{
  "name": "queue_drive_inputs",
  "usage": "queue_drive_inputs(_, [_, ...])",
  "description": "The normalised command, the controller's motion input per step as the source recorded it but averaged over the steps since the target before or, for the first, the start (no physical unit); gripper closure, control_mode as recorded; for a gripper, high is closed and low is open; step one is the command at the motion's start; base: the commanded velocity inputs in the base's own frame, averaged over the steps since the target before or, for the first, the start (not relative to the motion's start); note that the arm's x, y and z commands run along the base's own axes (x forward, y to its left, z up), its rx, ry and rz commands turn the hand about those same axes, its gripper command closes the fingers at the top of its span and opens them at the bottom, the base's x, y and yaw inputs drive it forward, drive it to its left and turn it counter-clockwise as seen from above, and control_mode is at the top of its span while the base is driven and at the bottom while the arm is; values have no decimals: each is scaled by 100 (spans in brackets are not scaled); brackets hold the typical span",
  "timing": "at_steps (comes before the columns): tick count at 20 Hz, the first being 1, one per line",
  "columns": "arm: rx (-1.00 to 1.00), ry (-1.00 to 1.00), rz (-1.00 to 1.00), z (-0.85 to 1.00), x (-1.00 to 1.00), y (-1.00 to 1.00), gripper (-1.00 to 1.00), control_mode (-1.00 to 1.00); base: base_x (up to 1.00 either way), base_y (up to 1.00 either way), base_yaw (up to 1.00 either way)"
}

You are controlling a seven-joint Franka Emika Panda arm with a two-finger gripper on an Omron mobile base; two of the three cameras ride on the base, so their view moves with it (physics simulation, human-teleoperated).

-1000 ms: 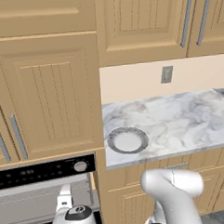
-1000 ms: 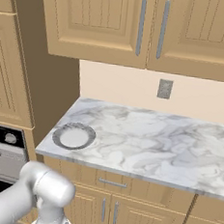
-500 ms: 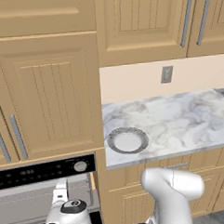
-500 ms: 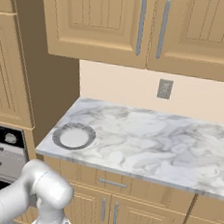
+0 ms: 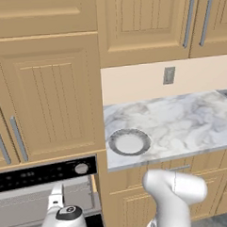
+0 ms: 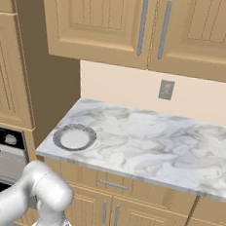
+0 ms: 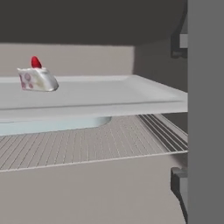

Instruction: Take the baked cake out of the oven and place it on the plate for cooling. Then close the oven door.

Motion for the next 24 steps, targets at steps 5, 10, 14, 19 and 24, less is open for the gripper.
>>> queue_drive_inputs(5, [0, -1, 0, -3, 10, 15, -100, -100, 0, 0, 0])
queue_drive_inputs(10, [0, -2, 0, 0, 16, 5, -100, -100, 0, 0, 0])
queue_drive_inputs(14, [0, -1, 0, -2, 17, 3, -100, -100, 0, 0, 0])
queue_drive_inputs(19, [0, 0, 0, -5, 13, 2, -100, -100, 0, 0, 0])
queue_drive_inputs(24, [0, 0, 0, 0, 16, 0, -100, -100, 0, 0, 0])
